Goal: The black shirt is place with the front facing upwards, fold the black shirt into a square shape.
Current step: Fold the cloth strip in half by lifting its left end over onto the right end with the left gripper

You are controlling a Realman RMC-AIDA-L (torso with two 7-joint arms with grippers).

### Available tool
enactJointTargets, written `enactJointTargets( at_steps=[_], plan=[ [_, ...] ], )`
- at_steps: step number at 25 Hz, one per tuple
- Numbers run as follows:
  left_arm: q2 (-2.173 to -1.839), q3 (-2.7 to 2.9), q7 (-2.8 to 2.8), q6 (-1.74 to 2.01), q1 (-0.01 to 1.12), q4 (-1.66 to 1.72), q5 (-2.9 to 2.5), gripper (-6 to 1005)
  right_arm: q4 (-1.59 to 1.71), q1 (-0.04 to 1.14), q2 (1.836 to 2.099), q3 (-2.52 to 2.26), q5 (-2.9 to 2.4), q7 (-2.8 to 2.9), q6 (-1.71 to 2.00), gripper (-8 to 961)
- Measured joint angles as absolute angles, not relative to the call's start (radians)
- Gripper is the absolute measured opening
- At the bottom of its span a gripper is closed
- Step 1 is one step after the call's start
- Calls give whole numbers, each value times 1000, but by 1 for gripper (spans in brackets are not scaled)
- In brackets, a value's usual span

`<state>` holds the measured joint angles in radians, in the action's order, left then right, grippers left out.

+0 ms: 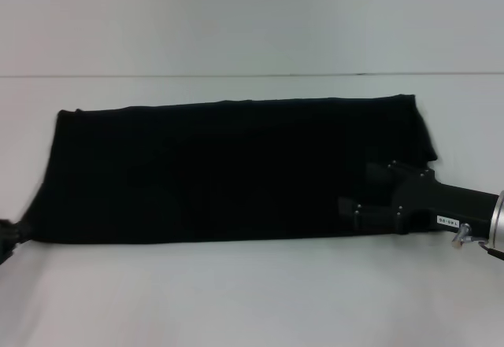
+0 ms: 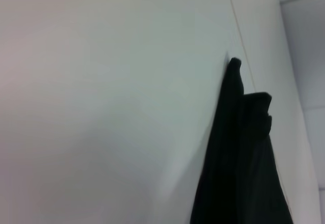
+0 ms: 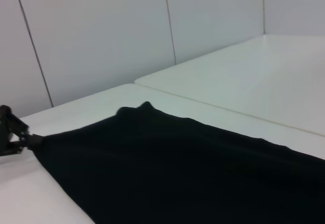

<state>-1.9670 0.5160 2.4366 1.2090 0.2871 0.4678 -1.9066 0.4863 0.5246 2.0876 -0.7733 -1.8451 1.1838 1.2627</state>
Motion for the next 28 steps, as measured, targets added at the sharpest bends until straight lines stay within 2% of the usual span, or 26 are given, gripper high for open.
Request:
enactJointTargets(
  at_steps=[3, 8, 14, 19, 22, 25, 26, 28],
  plan=[
    [-1964, 489, 2435, 1231, 247, 498, -1908, 35, 483, 520, 2087, -773, -1848, 1186, 1259, 934],
    [-1938, 457, 2433, 1256, 202, 516, -1914, 35, 485, 503, 2085, -773, -1847, 1197, 1251, 934],
    [-1929, 397, 2423, 1293, 192, 534, -1913, 35, 489, 475, 2083, -761, -1845, 1215, 1248, 934],
    [-1923, 388, 2422, 1369, 267, 535, -1906, 35, 488, 454, 2083, -748, -1848, 1215, 1245, 934],
    [-1924, 387, 2422, 1429, 352, 535, -1902, 35, 487, 436, 2082, -740, -1848, 1215, 1242, 934],
    [-1940, 404, 2421, 1453, 454, 535, -1905, 34, 487, 414, 2081, -723, -1848, 1215, 1242, 934],
    [-1958, 438, 2418, 1457, 540, 535, -1907, 34, 487, 406, 2082, -718, -1849, 1215, 1243, 934],
    [-1970, 463, 2415, 1456, 581, 534, -1907, 34, 487, 388, 2082, -714, -1849, 1215, 1245, 934]
  ],
)
